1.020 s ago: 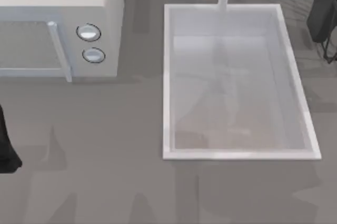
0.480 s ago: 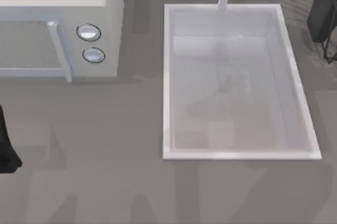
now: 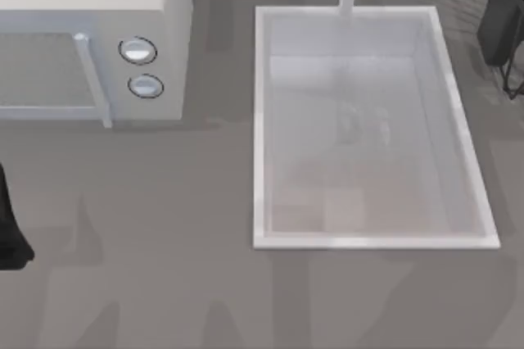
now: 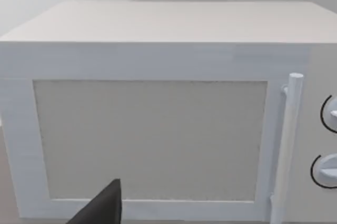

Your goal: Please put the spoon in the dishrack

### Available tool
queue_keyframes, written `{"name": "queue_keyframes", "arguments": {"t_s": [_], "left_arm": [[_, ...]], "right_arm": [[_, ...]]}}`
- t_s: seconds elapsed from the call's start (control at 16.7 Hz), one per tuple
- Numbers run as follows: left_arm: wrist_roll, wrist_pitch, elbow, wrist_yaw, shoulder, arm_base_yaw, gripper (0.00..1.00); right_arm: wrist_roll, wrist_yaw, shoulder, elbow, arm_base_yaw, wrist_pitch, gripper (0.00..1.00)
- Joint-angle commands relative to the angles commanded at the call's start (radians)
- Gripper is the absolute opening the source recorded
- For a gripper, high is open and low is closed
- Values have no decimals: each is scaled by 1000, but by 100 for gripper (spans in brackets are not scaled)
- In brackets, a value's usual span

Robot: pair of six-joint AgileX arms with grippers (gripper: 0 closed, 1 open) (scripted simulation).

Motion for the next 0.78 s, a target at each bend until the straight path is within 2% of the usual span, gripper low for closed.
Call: {"name": "queue_keyframes", "arguments": {"t_s": [0.42, 0.78], "left_arm": [[0, 0, 0, 0, 0, 0, 100], [0, 0, 0, 0, 0, 0, 100]], "right_arm": [[0, 0, 0, 0, 0, 0, 98], [0, 0, 0, 0, 0, 0, 100]]}}
